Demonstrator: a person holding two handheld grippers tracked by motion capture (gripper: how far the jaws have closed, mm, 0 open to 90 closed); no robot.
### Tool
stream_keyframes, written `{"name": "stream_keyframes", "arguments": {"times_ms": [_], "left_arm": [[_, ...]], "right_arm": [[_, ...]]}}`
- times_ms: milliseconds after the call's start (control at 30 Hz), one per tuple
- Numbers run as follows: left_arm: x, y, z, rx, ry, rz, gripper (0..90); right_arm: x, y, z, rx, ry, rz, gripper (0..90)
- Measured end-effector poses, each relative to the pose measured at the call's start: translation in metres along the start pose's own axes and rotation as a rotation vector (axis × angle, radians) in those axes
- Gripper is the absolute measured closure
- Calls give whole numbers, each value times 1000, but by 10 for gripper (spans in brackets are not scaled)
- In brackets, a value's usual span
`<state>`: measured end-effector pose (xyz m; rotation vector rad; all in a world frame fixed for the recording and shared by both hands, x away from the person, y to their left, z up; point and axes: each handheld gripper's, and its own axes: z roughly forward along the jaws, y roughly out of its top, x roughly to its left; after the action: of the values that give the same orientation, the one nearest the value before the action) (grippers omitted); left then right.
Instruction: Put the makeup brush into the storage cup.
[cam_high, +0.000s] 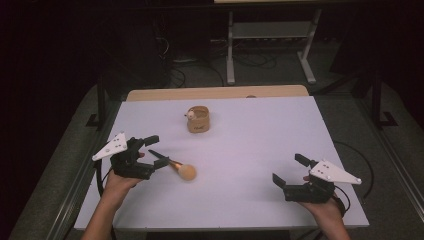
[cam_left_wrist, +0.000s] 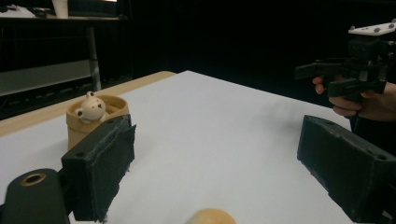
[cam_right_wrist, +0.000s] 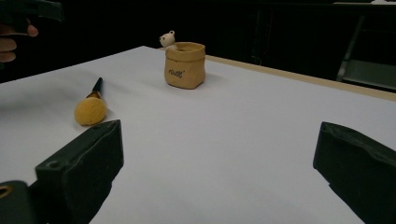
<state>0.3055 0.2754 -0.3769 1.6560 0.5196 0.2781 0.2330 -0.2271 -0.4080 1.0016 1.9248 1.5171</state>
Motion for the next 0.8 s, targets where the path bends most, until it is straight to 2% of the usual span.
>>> {"name": "stream_keyframes", "arguments": {"times_ms": [400,600,800], "left_arm": [[11,6,5,-18,-5,-3,106],[17,7,9,1,-7,-4,106],[23,10,13,-2,-7,-5,107]], "right_arm": [[0,0,0,-2,0,2,13],[-1,0,0,-3,-1,7,12],[-1,0,0,-4,1,7,12]]}}
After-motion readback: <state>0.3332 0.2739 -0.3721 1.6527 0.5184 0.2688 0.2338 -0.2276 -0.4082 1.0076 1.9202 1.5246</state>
